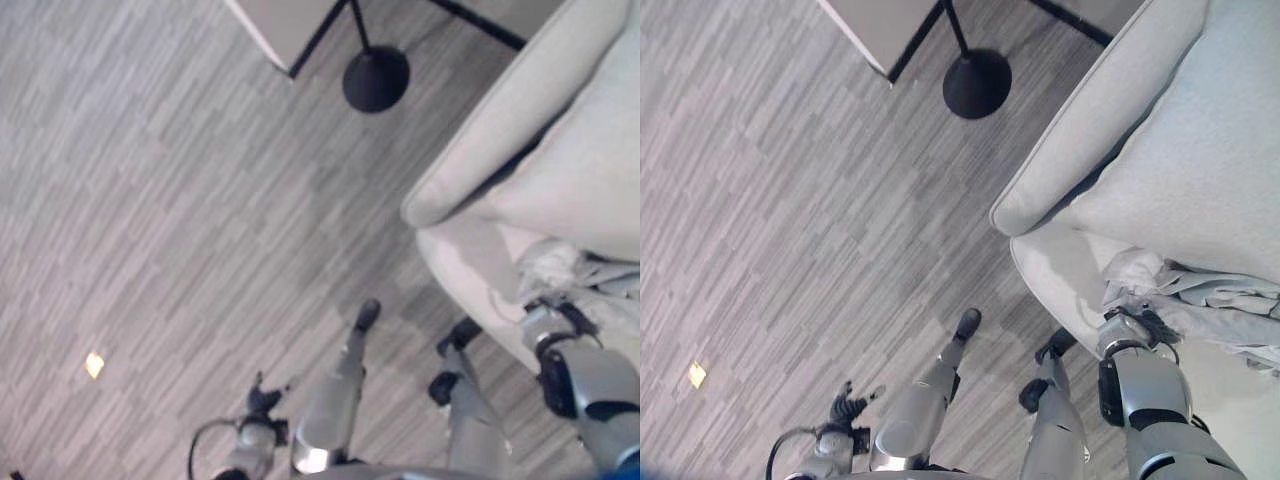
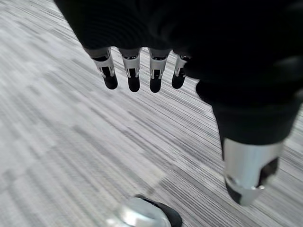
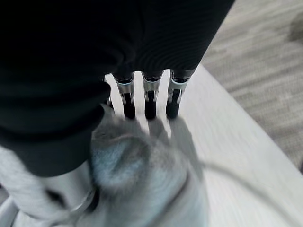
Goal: Hang the clothes on the sofa on the clothes rack.
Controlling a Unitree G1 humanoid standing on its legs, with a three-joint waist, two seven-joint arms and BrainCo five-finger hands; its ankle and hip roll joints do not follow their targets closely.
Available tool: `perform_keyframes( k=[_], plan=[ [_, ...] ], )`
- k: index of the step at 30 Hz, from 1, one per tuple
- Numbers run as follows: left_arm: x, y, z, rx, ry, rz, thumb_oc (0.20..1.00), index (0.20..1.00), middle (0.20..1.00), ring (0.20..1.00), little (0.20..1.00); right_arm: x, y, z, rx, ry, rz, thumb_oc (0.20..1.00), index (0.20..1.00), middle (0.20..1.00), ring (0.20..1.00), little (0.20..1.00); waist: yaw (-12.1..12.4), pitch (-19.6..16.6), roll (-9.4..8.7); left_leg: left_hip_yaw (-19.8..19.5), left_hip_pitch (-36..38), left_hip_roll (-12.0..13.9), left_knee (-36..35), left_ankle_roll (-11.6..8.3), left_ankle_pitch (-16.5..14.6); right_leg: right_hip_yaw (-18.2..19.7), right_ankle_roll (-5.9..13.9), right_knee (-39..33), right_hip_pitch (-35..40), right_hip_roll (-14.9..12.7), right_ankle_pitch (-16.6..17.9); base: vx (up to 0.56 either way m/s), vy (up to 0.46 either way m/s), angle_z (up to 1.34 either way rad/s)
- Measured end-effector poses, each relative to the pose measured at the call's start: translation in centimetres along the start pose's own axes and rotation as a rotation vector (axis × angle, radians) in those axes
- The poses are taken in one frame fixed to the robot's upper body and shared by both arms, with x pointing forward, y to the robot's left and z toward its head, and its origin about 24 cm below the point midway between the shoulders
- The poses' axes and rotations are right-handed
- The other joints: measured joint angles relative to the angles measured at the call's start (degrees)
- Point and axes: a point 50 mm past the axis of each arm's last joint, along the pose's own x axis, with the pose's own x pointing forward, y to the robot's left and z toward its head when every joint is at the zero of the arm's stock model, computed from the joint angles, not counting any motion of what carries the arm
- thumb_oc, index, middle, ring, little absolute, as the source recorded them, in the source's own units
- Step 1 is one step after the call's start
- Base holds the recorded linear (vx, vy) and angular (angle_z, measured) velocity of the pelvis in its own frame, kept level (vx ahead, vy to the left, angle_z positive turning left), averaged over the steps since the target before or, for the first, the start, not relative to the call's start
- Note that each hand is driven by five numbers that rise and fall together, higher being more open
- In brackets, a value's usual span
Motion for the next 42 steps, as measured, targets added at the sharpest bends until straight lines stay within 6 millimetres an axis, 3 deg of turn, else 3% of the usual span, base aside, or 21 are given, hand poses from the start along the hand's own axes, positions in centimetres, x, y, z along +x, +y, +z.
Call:
perform_keyframes(
  k=[4, 11, 15, 19, 22, 23, 24, 26, 33, 39, 41, 42],
  plan=[
    [0.4, 1.6, 0.2, -0.013, -0.005, 0.051, 1.000, 1.000, 1.000, 1.000, 1.000, 0.8, -0.9, 0.1, 0.041, 0.008, 0.001, 0.200, 0.200, 0.200, 0.200, 0.200, -0.03, 0.15, -0.15, -0.36, -0.59, -0.12, 0.00, -0.08, 0.28, 0.08, -0.05, 2.80, -1.46, -0.87, -1.41, 0.04, -0.006, 0.04],
    [0.0, 2.2, -2.3, 0.066, 0.097, 0.090, 1.000, 1.000, 1.000, 1.000, 1.000, 1.1, -1.1, -0.9, 0.082, -0.017, 0.120, 0.200, 0.200, 0.200, 0.200, 0.200, -1.82, 0.15, -0.15, -0.14, 1.35, 0.37, -0.12, -0.11, 0.30, 0.13, -0.31, 2.87, 0.26, -0.40, -1.58, 0.02, 0.012, -0.02],
    [0.0, 1.6, -1.9, 0.077, 0.079, 0.085, 1.000, 1.000, 1.000, 1.000, 1.000, -0.3, 0.3, -2.1, 0.139, -0.037, 0.238, 0.200, 0.200, 0.200, 0.200, 0.200, -3.52, 0.24, -0.52, -0.06, 2.49, 0.35, -0.14, -0.21, 0.44, 0.27, -0.36, 2.93, 1.34, -0.41, -1.54, 0.00, 0.016, 0.00],
    [0.2, 1.0, -1.2, 0.038, 0.072, 0.091, 1.000, 1.000, 1.000, 1.000, 1.000, -3.3, 2.0, -2.7, 0.290, -0.059, 0.431, 0.200, 0.200, 0.200, 0.200, 0.200, -5.28, 1.01, -1.71, 0.53, 4.52, 0.50, -0.35, -0.24, 0.49, 1.19, -0.65, 2.77, 2.92, -0.11, -1.34, 0.02, 0.039, -0.08],
    [0.3, 1.0, -0.8, 0.024, 0.063, 0.096, 1.000, 1.000, 1.000, 1.000, 1.000, -6.9, 3.8, 0.3, 0.403, -0.197, 0.658, 0.200, 0.200, 0.200, 0.200, 0.200, -6.09, 1.29, -2.11, 1.09, 6.04, 0.58, -0.38, -0.19, 0.55, 1.59, -0.85, 2.73, 4.17, 0.00, -1.14, 0.03, 0.052, -0.07],
    [0.3, 1.0, -0.8, 0.024, 0.063, 0.096, 1.000, 1.000, 1.000, 1.000, 1.000, -6.9, 3.8, 0.3, 0.403, -0.197, 0.658, 0.200, 0.200, 0.200, 0.200, 0.200, -6.09, 1.29, -2.11, 1.09, 6.04, 0.58, -0.38, -0.19, 0.55, 1.59, -0.85, 2.73, 4.17, 0.00, -1.14, 0.03, 0.050, -0.08],
    [0.5, 1.2, -0.5, 0.019, 0.055, 0.104, 1.000, 1.000, 1.000, 1.000, 1.000, -9.3, 4.5, 2.9, 0.486, -0.302, 0.770, 0.200, 0.200, 0.200, 0.200, 0.200, -6.24, 1.39, -2.42, 1.25, 8.17, 0.77, -0.69, -0.19, 0.53, 1.67, -0.85, 2.54, 6.18, 0.24, -1.15, 0.03, 0.053, -0.04],
    [0.5, 1.3, -0.2, 0.034, 0.038, 0.106, 1.000, 1.000, 1.000, 1.000, 1.000, -11.1, 4.8, 4.5, 0.557, -0.352, 0.828, 0.200, 0.200, 0.200, 0.200, 0.200, -6.21, 1.31, -3.18, 1.52, 9.88, 0.97, -1.31, -0.18, 0.54, 1.82, -0.82, 2.12, 7.60, 0.40, -1.14, 0.03, 0.061, -0.05],
    [0.7, 1.1, 0.7, 0.053, 0.001, 0.094, 1.000, 1.000, 1.000, 1.000, 1.000, -16.2, 3.8, 7.7, 0.709, -0.505, 1.028, 0.200, 0.200, 0.200, 0.200, 0.200, -6.37, 0.10, -5.57, 2.46, 15.29, 0.30, -1.42, 0.50, 0.11, 2.80, -0.09, 0.65, 13.16, 0.16, -0.37, 0.02, 0.064, -0.05],
    [0.3, 2.5, -0.9, 0.112, 0.042, 0.110, 1.000, 1.000, 1.000, 1.000, 1.000, -17.3, 3.1, 8.4, 0.710, -0.587, 1.066, 0.200, 0.200, 0.200, 0.200, 0.200, -6.31, -6.15, -9.03, 3.16, 17.28, -0.16, -1.45, 1.43, -0.70, 3.17, 0.71, -0.89, 15.67, 0.08, -0.29, 0.03, 0.013, -0.05],
    [0.3, 2.5, -1.0, 0.114, 0.047, 0.110, 1.000, 1.000, 1.000, 1.000, 1.000, -17.3, 3.1, 8.3, 0.709, -0.583, 1.067, 0.200, 0.200, 0.200, 0.200, 0.200, -6.29, -6.28, -9.03, 3.17, 17.31, -0.49, -1.28, 1.44, -0.68, 3.19, 0.84, -0.96, 15.66, -0.18, -0.13, 0.13, 0.140, -0.03],
    [0.3, 2.3, -0.1, 0.107, 0.014, 0.090, 1.000, 1.000, 1.000, 1.000, 1.000, -18.5, 3.3, 9.7, 0.697, -0.601, 1.102, 0.200, 0.200, 0.200, 0.200, 0.200, -5.84, -6.36, -8.69, 3.69, 18.26, -0.81, -0.92, 1.68, -0.75, 3.76, 0.67, -0.92, 16.29, -0.35, 0.63, 0.14, 0.183, -0.09]
  ],
)
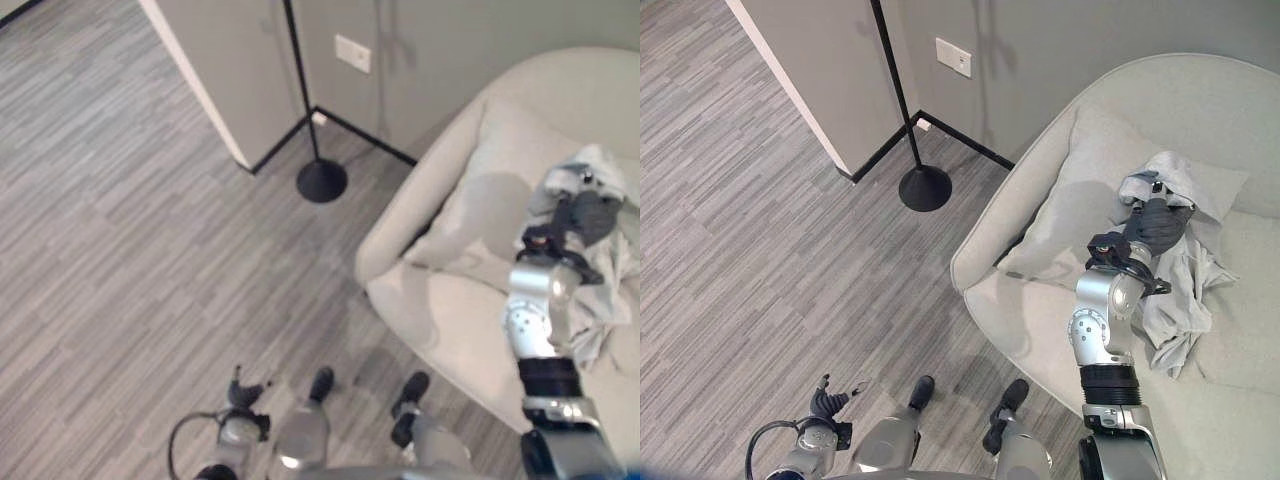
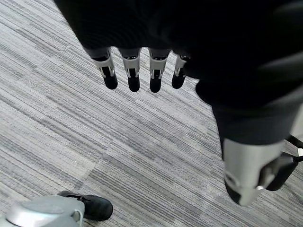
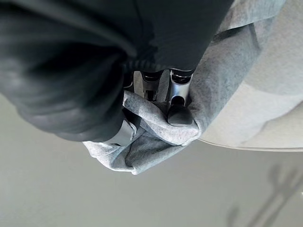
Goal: Hang the clothes on the sofa on the clothes rack.
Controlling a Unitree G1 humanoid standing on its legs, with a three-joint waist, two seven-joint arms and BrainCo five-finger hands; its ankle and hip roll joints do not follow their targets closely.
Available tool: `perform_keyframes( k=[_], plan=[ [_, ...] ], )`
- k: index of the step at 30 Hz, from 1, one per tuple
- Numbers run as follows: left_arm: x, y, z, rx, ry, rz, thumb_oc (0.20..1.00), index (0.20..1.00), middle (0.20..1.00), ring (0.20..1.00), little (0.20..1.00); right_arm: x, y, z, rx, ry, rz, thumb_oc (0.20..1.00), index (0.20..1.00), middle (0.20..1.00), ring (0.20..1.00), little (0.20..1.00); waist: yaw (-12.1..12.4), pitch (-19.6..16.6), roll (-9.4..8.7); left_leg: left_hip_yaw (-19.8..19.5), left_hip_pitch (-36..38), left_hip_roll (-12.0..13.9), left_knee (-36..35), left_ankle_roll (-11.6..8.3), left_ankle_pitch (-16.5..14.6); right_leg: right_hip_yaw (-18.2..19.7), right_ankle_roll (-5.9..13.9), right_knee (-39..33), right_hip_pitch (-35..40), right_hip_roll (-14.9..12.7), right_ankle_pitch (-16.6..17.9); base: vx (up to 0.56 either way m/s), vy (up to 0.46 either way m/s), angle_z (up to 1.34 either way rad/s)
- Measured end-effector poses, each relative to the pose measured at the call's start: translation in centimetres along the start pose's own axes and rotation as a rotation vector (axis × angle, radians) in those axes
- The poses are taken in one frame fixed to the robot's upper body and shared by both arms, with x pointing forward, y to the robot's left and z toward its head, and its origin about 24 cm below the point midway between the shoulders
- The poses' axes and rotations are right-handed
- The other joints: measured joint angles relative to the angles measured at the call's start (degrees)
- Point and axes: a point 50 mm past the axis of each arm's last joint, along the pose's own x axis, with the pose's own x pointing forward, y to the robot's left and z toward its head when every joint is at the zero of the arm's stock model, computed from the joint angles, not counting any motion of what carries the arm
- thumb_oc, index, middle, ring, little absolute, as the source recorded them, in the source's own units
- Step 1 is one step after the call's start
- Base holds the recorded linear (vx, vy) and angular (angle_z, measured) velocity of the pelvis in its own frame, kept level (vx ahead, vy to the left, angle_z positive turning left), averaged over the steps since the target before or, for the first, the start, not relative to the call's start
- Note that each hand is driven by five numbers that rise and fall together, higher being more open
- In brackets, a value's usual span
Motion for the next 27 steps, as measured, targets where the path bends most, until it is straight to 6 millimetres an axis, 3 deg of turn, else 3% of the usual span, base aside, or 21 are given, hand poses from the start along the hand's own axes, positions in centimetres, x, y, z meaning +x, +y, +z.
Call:
perform_keyframes(
  k=[3, 7, 12, 23, 24, 27],
  plan=[
    [-0.4, 0.0, 0.4, -0.007, -0.045, -0.013, 1.000, 1.000, 1.000, 1.000, 1.000, 0.9, 3.1, 1.1, -0.036, -0.070, 0.127, 0.200, 0.200, 0.200, 0.200, 0.200, -0.05, -1.62, 0.77, 1.40, 5.40, -0.20, -1.36, 0.40, -0.36, 0.69, 0.72, -2.20, 5.22, 0.17, 0.45, 0.03, 0.089, -0.17],
    [-0.8, -0.2, 1.8, -0.075, -0.106, -0.061, 1.000, 1.000, 1.000, 1.000, 1.000, 1.9, 4.4, 1.9, -0.082, -0.089, 0.163, 0.200, 0.200, 0.200, 0.200, 0.200, -0.04, -4.53, -0.76, 2.66, 6.93, -0.69, -1.39, 1.03, -0.76, 1.75, 1.31, -3.40, 6.61, 0.07, 1.07, 0.00, 0.077, -0.14],
    [-1.2, -0.2, 4.7, -0.174, -0.220, -0.104, 1.000, 1.000, 1.000, 1.000, 1.000, 4.8, 8.0, 3.0, -0.130, -0.126, 0.201, 0.200, 0.200, 0.200, 0.200, 0.200, -0.85, -7.77, -2.86, 4.33, 9.35, -1.17, -1.44, 1.42, -1.02, 3.58, 1.69, -4.53, 8.46, -0.03, 2.06, -0.02, 0.072, -0.18],
    [-1.0, 1.9, 5.5, -0.160, -0.269, -0.063, 1.000, 1.000, 1.000, 1.000, 1.000, 7.9, 16.5, 6.2, -0.189, -0.250, 0.328, 0.200, 0.200, 0.200, 0.200, 0.200, -1.74, -11.52, -6.65, 8.02, 12.16, -1.62, -1.49, 2.00, -1.39, 7.28, 1.99, -4.54, 9.31, -0.10, 2.70, -0.02, 0.050, -0.17],
    [-1.2, 2.0, 7.1, -0.176, -0.330, -0.055, 1.000, 1.000, 1.000, 1.000, 1.000, 8.5, 17.9, 6.9, -0.179, -0.262, 0.326, 0.200, 0.200, 0.200, 0.200, 0.200, -1.67, -11.99, -7.26, 8.34, 12.86, -1.61, -1.55, 2.01, -1.40, 7.57, 2.36, -4.47, 9.65, -0.06, 2.45, -0.01, 0.036, -0.11],
    [-1.4, 2.3, 9.0, -0.199, -0.414, -0.037, 1.000, 1.000, 1.000, 1.000, 1.000, 8.1, 19.3, 7.1, -0.153, -0.270, 0.363, 0.200, 0.200, 0.200, 0.200, 0.200, -1.54, -13.15, -8.42, 9.15, 14.13, -1.57, -2.42, 2.07, -1.43, 8.45, 2.48, -4.51, 10.35, -0.05, 2.37, -0.01, 0.025, -0.13]
  ],
)
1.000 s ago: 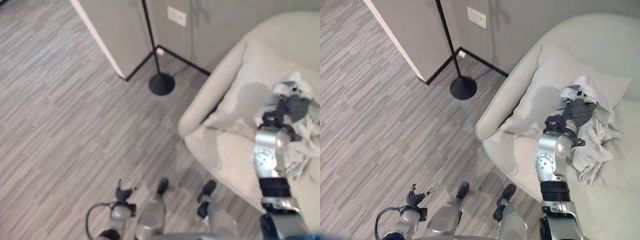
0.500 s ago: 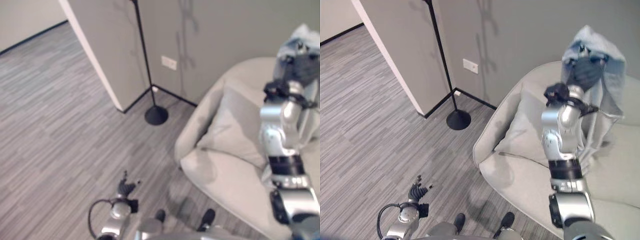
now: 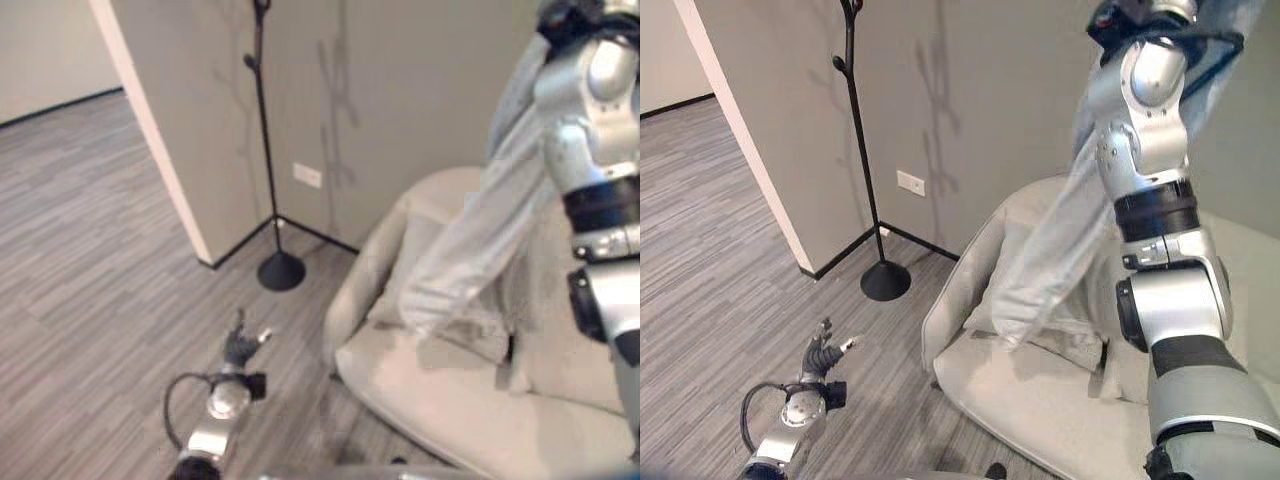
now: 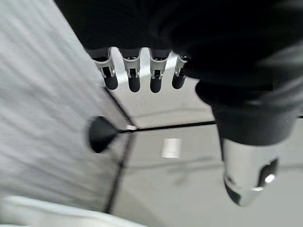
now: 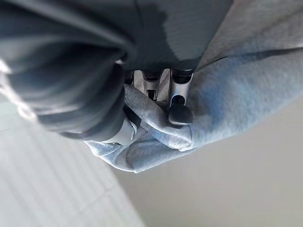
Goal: Hang the clothes on the sofa on the clothes rack.
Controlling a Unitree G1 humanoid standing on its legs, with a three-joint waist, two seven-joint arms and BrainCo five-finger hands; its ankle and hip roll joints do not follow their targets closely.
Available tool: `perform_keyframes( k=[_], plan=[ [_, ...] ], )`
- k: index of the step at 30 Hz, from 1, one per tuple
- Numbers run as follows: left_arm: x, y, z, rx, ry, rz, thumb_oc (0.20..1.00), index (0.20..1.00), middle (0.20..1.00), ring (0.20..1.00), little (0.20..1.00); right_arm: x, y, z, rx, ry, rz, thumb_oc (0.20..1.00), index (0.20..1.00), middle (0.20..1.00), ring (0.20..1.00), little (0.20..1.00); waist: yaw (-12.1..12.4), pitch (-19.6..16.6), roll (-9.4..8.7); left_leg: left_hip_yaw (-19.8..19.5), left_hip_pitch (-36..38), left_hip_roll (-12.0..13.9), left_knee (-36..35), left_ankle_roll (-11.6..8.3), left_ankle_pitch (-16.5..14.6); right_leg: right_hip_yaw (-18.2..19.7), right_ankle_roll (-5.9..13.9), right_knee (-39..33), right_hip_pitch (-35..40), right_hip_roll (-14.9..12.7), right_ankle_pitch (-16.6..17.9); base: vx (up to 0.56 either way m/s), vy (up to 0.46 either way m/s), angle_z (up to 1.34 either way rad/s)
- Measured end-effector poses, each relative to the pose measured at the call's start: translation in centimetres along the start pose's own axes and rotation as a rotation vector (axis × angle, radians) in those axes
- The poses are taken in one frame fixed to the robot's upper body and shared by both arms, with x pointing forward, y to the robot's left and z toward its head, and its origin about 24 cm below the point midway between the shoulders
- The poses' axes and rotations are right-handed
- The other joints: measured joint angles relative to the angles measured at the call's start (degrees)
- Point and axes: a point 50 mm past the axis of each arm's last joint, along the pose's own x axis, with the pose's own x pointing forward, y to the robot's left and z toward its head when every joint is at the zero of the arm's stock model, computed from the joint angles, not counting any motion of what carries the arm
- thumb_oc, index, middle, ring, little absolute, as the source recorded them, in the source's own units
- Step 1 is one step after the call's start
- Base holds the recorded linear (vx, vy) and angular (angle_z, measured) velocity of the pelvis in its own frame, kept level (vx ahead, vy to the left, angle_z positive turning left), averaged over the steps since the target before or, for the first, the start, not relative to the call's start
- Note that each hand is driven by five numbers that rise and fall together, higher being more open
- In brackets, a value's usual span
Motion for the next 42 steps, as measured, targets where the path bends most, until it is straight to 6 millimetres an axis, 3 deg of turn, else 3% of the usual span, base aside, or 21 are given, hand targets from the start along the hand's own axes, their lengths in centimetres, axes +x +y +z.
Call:
perform_keyframes(
  k=[5, 10, 12, 13, 16, 24, 25, 26, 32, 38, 42],
  plan=[
    [1.0, -0.8, 1.8, 0.059, -0.077, 0.013, 1.000, 1.000, 1.000, 1.000, 1.000, -0.9, 1.6, -0.8, 0.021, 0.029, 0.060, 0.200, 0.200, 0.200, 0.200, 0.200, -0.65, -1.45, -1.67, 0.28, 0.19, -0.15, 0.01, 0.18, -0.09, 0.35, 0.05, -0.01, 0.01, -0.09, -0.02, 0.00, 0.005, -0.03],
    [2.2, -4.8, 3.7, 0.226, -0.179, -0.077, 1.000, 1.000, 1.000, 1.000, 1.000, -3.5, 5.6, -2.2, 0.136, 0.112, 0.158, 0.200, 0.200, 0.200, 0.200, 0.200, -2.24, -2.02, -1.14, 1.26, 1.18, -0.14, -0.10, 0.25, -0.02, 1.16, 0.18, 0.23, 0.07, 0.01, 0.23, 0.01, 0.012, -0.08],
    [2.7, -5.5, 3.9, 0.295, -0.197, -0.098, 1.000, 1.000, 1.000, 1.000, 1.000, -4.0, 6.4, -2.4, 0.173, 0.130, 0.167, 0.200, 0.200, 0.200, 0.200, 0.200, -2.57, -2.06, -1.01, 1.47, 1.12, -0.15, -0.13, 0.26, 0.01, 1.40, 0.16, 0.24, 0.06, 0.00, 0.31, 0.00, 0.010, -0.07],
    [2.8, -6.8, 4.7, 0.299, -0.222, -0.114, 1.000, 1.000, 1.000, 1.000, 1.000, -4.7, 7.2, -2.4, 0.202, 0.141, 0.191, 0.200, 0.200, 0.200, 0.200, 0.200, -3.72, -2.11, -1.07, 1.68, 1.19, -0.16, -0.15, 0.28, -0.01, 1.61, 0.18, 0.22, 0.03, 0.02, 0.32, 0.00, 0.007, -0.07],
    [2.9, -9.5, 5.9, 0.334, -0.267, -0.172, 1.000, 1.000, 1.000, 1.000, 1.000, -5.1, 7.7, -2.2, 0.229, 0.134, 0.199, 0.200, 0.200, 0.200, 0.200, 0.200, -4.83, -2.16, -1.02, 1.94, 1.55, -0.15, -0.22, 0.27, -0.02, 1.89, 0.17, 0.24, -0.03, 0.10, 0.31, 0.01, 0.003, -0.05],
    [3.0, -13.3, 6.4, 0.385, -0.225, -0.247, 1.000, 1.000, 1.000, 1.000, 1.000, -6.2, 10.0, -0.4, 0.338, 0.103, 0.276, 0.200, 0.200, 0.200, 0.200, 0.200, -8.29, -2.78, -0.16, 3.53, 2.00, 0.08, -1.02, 0.32, 0.02, 3.56, 0.21, 0.24, -0.86, 0.62, 0.40, 0.01, 0.001, -0.11],
    [2.8, -13.7, 6.6, 0.349, -0.210, -0.264, 0.774, 0.774, 0.774, 0.774, 0.774, -6.4, 10.3, -0.3, 0.343, 0.100, 0.286, 0.200, 0.200, 0.200, 0.200, 0.200, -8.47, -2.83, -0.08, 3.86, 2.06, 0.13, -1.08, 0.32, 0.01, 3.81, 0.18, 0.22, -0.98, 0.71, 0.42, 0.01, 0.002, -0.10],
    [2.7, -14.0, 6.7, 0.333, -0.204, -0.273, 0.200, 0.200, 0.200, 0.200, 0.200, -6.4, 10.4, -0.2, 0.346, 0.099, 0.287, 0.200, 0.200, 0.200, 0.200, 0.200, -8.56, -2.85, -0.05, 3.97, 2.08, 0.14, -1.08, 0.32, 0.01, 3.91, 0.18, 0.22, -1.03, 0.74, 0.43, 0.01, -0.001, -0.10],
    [2.2, -16.0, 8.0, 0.187, -0.157, -0.324, 0.200, 0.200, 0.200, 0.200, 0.200, -6.9, 11.0, -1.1, 0.355, 0.142, 0.261, 0.200, 0.200, 0.200, 0.200, 0.200, -9.24, -2.97, 0.06, 4.84, 3.05, 0.13, -1.60, 0.33, 0.01, 4.94, 0.20, 0.34, -0.90, 0.88, 0.51, 0.00, -0.003, -0.08],
    [2.8, -15.5, 8.9, 0.128, -0.149, -0.264, 0.200, 0.200, 0.200, 0.200, 0.200, -6.8, 11.4, -0.9, 0.363, 0.144, 0.236, 0.200, 0.200, 0.200, 0.200, 0.200, -10.04, -3.17, 0.48, 5.07, 3.55, 0.17, -1.86, 0.34, 0.02, 5.10, 0.21, 0.34, -0.66, 0.94, 0.53, 0.00, 0.000, 0.00],
    [3.7, -14.0, 9.2, 0.072, -0.128, -0.155, 0.200, 0.200, 0.200, 0.200, 0.200, -6.7, 11.3, -0.8, 0.366, 0.145, 0.203, 0.200, 0.200, 0.200, 0.200, 0.200, -9.95, -3.16, 0.50, 4.92, 4.04, 0.17, -1.92, 0.38, -0.01, 5.06, 0.26, 0.22, 0.06, 0.92, 0.49, 0.00, 0.000, 0.00]
  ],
)
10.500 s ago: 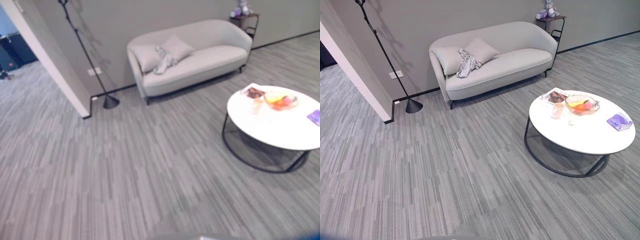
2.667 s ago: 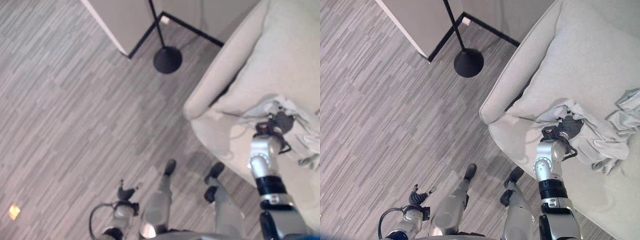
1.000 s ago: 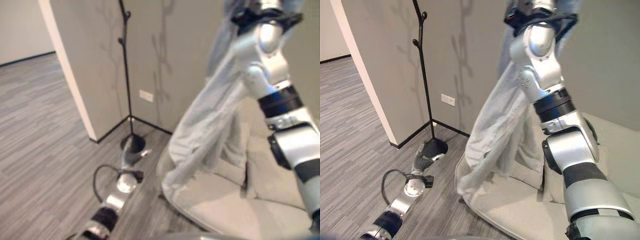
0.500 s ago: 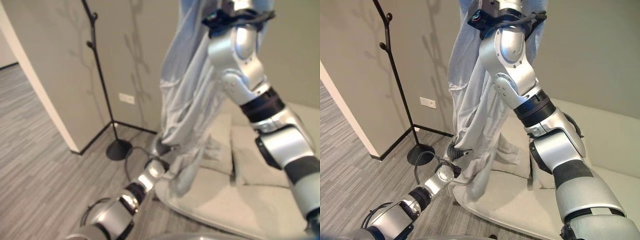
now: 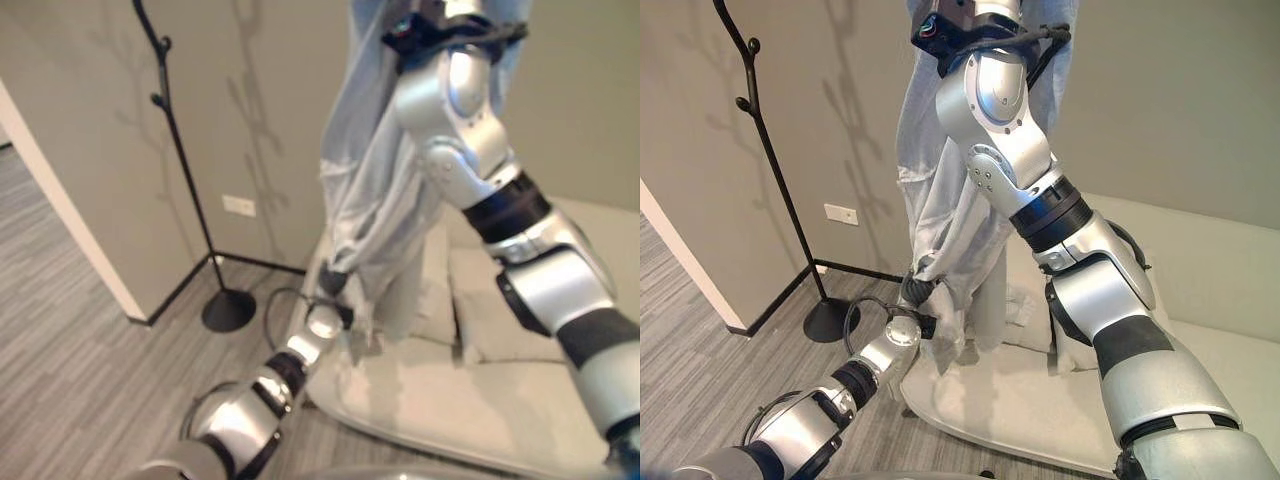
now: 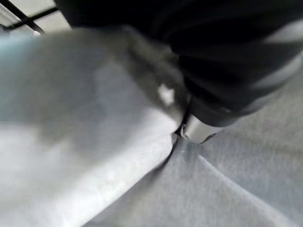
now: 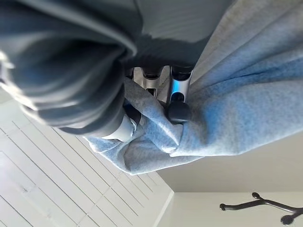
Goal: Hang the clothes on the sofa on the clothes rack.
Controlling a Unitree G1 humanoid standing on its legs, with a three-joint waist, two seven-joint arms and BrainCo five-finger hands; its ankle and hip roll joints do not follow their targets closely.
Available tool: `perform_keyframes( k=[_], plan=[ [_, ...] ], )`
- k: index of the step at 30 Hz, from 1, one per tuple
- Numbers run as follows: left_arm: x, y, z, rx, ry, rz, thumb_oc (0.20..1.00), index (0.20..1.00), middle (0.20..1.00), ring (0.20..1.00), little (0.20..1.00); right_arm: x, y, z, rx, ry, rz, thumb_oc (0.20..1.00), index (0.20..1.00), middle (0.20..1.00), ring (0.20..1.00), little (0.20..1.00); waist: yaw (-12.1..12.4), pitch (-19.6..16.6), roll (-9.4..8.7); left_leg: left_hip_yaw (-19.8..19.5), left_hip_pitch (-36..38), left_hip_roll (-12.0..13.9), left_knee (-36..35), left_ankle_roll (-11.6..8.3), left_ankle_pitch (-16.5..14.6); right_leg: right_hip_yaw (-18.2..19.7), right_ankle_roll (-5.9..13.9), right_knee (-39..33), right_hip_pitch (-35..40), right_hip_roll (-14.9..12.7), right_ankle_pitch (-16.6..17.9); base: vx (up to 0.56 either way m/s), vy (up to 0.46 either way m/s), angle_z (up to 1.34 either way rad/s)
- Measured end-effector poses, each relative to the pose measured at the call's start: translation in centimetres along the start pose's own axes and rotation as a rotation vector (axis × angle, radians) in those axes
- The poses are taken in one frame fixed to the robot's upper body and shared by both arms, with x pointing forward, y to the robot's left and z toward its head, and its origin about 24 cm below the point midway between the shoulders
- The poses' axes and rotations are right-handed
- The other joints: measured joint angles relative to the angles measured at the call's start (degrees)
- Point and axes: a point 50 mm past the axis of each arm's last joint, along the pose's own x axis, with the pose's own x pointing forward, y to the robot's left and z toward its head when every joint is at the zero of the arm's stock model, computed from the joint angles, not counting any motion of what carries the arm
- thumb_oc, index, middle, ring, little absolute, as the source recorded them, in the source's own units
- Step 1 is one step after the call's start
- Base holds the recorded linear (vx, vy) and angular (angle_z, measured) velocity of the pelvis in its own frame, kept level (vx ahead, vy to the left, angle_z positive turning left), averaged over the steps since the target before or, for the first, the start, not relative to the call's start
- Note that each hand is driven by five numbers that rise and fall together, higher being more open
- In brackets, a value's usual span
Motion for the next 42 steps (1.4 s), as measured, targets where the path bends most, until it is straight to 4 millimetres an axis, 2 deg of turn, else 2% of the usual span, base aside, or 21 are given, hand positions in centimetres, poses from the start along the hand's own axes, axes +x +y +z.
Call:
perform_keyframes(
  k=[5, 7, 9, 11, 13, 14, 15, 16, 20, 23, 25, 27, 28, 30, 31, 33, 37, 38, 39, 41, 42],
  plan=[
    [0.8, 2.7, 1.1, -0.042, -0.043, 0.146, 0.200, 0.200, 0.200, 0.200, 0.200, 0.3, 0.3, 0.7, 0.022, -0.036, -0.026, 0.200, 0.200, 0.200, 0.200, 0.200, 0.50, 0.04, 0.06, -0.28, -0.06, 0.04, 0.00, 0.01, 0.03, -0.29, -0.01, -0.06, 0.05, -0.01, 0.01, -0.01, 0.006, 0.03],
    [1.2, 4.8, 2.3, -0.088, -0.094, 0.256, 0.200, 0.200, 0.200, 0.200, 0.200, 1.0, 0.6, 1.4, 0.015, -0.066, -0.030, 0.200, 0.200, 0.200, 0.200, 0.200, 0.62, 0.06, 0.09, -0.33, -0.15, 0.06, 0.00, 0.02, 0.02, -0.28, 0.00, -0.11, 0.15, 0.01, 0.02, 0.00, 0.000, 0.00],
    [1.5, 7.1, 3.3, -0.108, -0.150, 0.365, 0.200, 0.200, 0.200, 0.200, 0.200, 1.4, 0.3, 2.2, 0.011, -0.099, -0.032, 0.200, 0.200, 0.200, 0.200, 0.200, 1.30, 0.10, 0.15, -0.37, -0.10, 0.02, -0.01, 0.04, 0.00, -0.36, 0.03, -0.22, 0.37, -0.04, 0.00, -0.05, 0.034, 0.04],
    [1.3, 11.4, 5.0, -0.090, -0.277, 0.521, 0.200, 0.200, 0.200, 0.200, 0.200, 2.0, -0.8, 3.2, -0.021, -0.138, -0.049, 0.200, 0.200, 0.200, 0.200, 0.200, 2.31, 0.18, 0.28, -0.47, -0.22, -0.10, -0.02, 0.12, -0.04, -0.46, 0.12, -0.49, 0.49, -0.09, 0.08, -0.05, 0.053, 0.02],
    [0.8, 13.8, 5.8, -0.074, -0.343, 0.609, 0.200, 0.200, 0.200, 0.200, 0.200, 2.0, -1.0, 3.7, -0.018, -0.160, -0.046, 0.200, 0.200, 0.200, 0.200, 0.200, 2.77, 0.51, 0.80, -0.46, -0.21, -0.16, -0.03, 0.18, -0.10, -0.44, 0.20, -0.55, 0.45, -0.12, 0.12, -0.03, 0.056, -0.01],
    [-0.2, 16.3, 6.8, -0.048, -0.431, 0.707, 0.200, 0.200, 0.200, 0.200, 0.200, 1.2, -1.6, 4.6, -0.014, -0.199, -0.025, 0.200, 0.200, 0.200, 0.200, 0.200, 3.21, 0.59, 0.90, -0.47, -0.24, -0.29, -0.03, 0.28, -0.16, -0.42, 0.24, -0.58, 0.44, -0.16, 0.14, -0.08, 0.082, 0.02],
    [-1.0, 17.6, 7.2, -0.025, -0.481, 0.755, 0.200, 0.200, 0.200, 0.200, 0.200, 0.5, -2.2, 5.1, -0.011, -0.229, -0.009, 0.200, 0.200, 0.200, 0.200, 0.200, 3.31, 0.39, 0.55, -0.54, -0.26, -0.23, -0.05, 0.39, -0.25, -0.53, 0.31, -0.60, 0.48, -0.21, 0.08, -0.02, 0.072, 0.03],
    [-1.9, 19.4, 7.5, 0.011, -0.534, 0.830, 0.200, 0.200, 0.200, 0.200, 0.200, -0.4, -3.0, 5.4, -0.025, -0.254, -0.001, 0.200, 0.200, 0.200, 0.200, 0.200, 3.74, 0.72, 1.24, -0.51, -0.20, -0.43, -0.04, 0.56, -0.36, -0.48, 0.41, -0.63, 0.58, -0.33, 0.10, -0.05, 0.063, 0.04],
    [-5.1, 22.1, 8.4, 0.171, -0.691, 0.956, 0.200, 0.200, 0.200, 0.200, 0.200, -4.6, -7.1, 5.7, -0.114, -0.307, -0.006, 0.200, 0.200, 0.200, 0.200, 0.200, 5.77, 1.01, 1.27, -0.92, -0.57, -1.07, -0.03, 0.79, -0.51, -0.76, 0.58, 0.30, -0.05, -1.22, 0.16, -0.08, 0.071, 0.05],
    [-7.2, 23.0, 7.7, 0.261, -0.730, 0.986, 0.200, 0.200, 0.200, 0.200, 0.200, -8.4, -10.6, 4.1, -0.177, -0.219, -0.077, 0.200, 0.200, 0.200, 0.200, 0.200, 6.61, 1.54, 1.00, -0.21, -0.95, -1.88, -0.03, 1.02, -0.60, -0.45, 1.13, 1.38, -1.22, -2.23, -0.05, -0.07, 0.082, -0.09],
    [-8.5, 22.8, 6.9, 0.329, -0.738, 0.971, 0.200, 0.200, 0.200, 0.200, 0.200, -13.1, -13.7, 3.1, -0.186, -0.114, -0.208, 0.200, 0.200, 0.200, 0.200, 0.200, 6.79, 3.46, 1.39, -0.19, -1.07, -2.42, 0.01, 1.68, -0.33, -0.49, 1.85, 3.14, -2.11, -2.88, -1.04, -0.07, 0.058, 0.03],
    [-8.9, 22.6, 6.2, 0.366, -0.729, 0.941, 0.200, 0.200, 0.200, 0.200, 0.200, -15.8, -15.5, 2.2, -0.277, -0.011, -0.244, 0.200, 0.200, 0.200, 0.200, 0.200, 7.29, 5.27, 2.13, -0.11, -0.96, -2.52, 0.05, 1.95, -0.39, -0.21, 1.98, 4.58, -2.65, -2.61, -2.29, -0.04, 0.046, -0.01],
    [-9.0, 22.5, 6.0, 0.380, -0.728, 0.934, 0.200, 0.200, 0.200, 0.200, 0.200, -16.5, -15.9, 2.1, -0.307, 0.018, -0.245, 0.200, 0.200, 0.200, 0.200, 0.200, 7.75, 5.26, 1.65, -0.10, -1.00, -2.37, 0.07, 2.02, -0.46, 0.13, 2.18, 5.17, -3.03, -2.76, -2.64, -0.03, 0.042, -0.06],
    [-9.1, 21.6, 5.4, 0.381, -0.715, 0.900, 0.200, 0.200, 0.200, 0.200, 0.200, -18.2, -16.6, 2.0, -0.351, 0.067, -0.235, 0.200, 0.200, 0.200, 0.200, 0.200, 7.90, 6.32, 2.27, 0.15, -1.39, -1.93, 0.31, 2.15, -0.57, 0.63, 2.76, 8.04, -4.64, -1.74, -4.18, 0.00, -0.014, -0.09],
    [-9.2, 21.2, 4.7, 0.384, -0.689, 0.874, 0.200, 0.200, 0.200, 0.200, 0.200, -20.4, -17.3, 1.5, -0.370, 0.144, -0.252, 0.200, 0.200, 0.200, 0.200, 0.200, 8.31, 6.39, 2.07, 0.31, -0.96, -1.19, 0.29, 1.91, -0.73, 1.78, 2.56, 10.41, -5.52, -1.07, -5.73, 0.02, -0.074, -0.10],
    [-9.7, 20.7, 3.2, 0.388, -0.631, 0.837, 0.200, 0.200, 0.200, 0.200, 0.200, -22.7, -18.0, 1.0, -0.394, 0.252, -0.270, 0.200, 0.200, 0.200, 0.200, 0.200, 8.38, 6.62, 1.99, 0.88, -0.79, -0.03, 0.45, 1.14, -1.22, 2.22, 1.20, 10.31, -5.62, 0.36, -6.64, 0.06, -0.085, -0.21],
    [-10.3, 19.2, 0.7, 0.367, -0.535, 0.742, 0.200, 0.200, 0.200, 0.200, 0.200, -23.6, -18.2, 0.7, -0.388, 0.309, -0.248, 0.200, 0.200, 0.200, 0.200, 0.200, 7.95, 7.52, 3.08, 1.76, -1.30, 1.92, 1.07, 0.23, -1.63, 3.27, -0.02, 6.47, -4.75, 3.21, -5.03, 0.01, -0.061, -0.20],
    [-10.4, 18.9, 0.4, 0.366, -0.528, 0.720, 0.200, 0.200, 0.200, 0.200, 0.200, -23.6, -18.2, 0.7, -0.391, 0.309, -0.241, 0.200, 0.200, 0.200, 0.200, 0.200, 7.93, 7.95, 3.79, 1.81, -1.88, 2.27, 1.67, 0.02, -1.73, 3.27, -0.03, 5.65, -4.65, 3.59, -4.77, -0.07, -0.003, -0.03],
    [-10.3, 18.5, 0.3, 0.364, -0.533, 0.697, 0.200, 0.200, 0.200, 0.200, 0.200, -23.6, -18.3, 0.8, -0.393, 0.309, -0.241, 0.200, 0.200, 0.200, 0.200, 0.200, 7.92, 7.83, 3.16, 1.72, -3.03, 2.33, 3.39, -0.50, -2.16, 3.15, 0.22, 4.97, -4.33, 3.65, -4.60, -0.06, 0.008, 0.16],
    [-10.2, 18.1, 0.1, 0.355, -0.531, 0.674, 0.200, 0.200, 0.200, 0.200, 0.200, -23.7, -18.3, 0.8, -0.399, 0.315, -0.238, 0.200, 0.200, 0.200, 0.200, 0.200, 8.04, 8.04, 3.54, 1.28, -4.84, 2.30, 5.69, -0.55, -2.19, 3.00, 0.32, 3.73, -3.92, 3.65, -4.20, -0.10, 0.086, 0.41],
    [-9.9, 17.3, 0.3, 0.312, -0.545, 0.646, 0.200, 0.200, 0.200, 0.200, 0.200, -23.5, -18.8, 0.8, -0.432, 0.324, -0.217, 0.200, 0.200, 0.200, 0.200, 0.200, 8.44, 8.26, 3.78, 1.05, -8.62, 1.94, 10.56, -0.73, -2.28, 2.79, 0.12, 1.40, -2.92, 3.16, -3.42, -0.09, 0.133, 0.68]
  ],
)
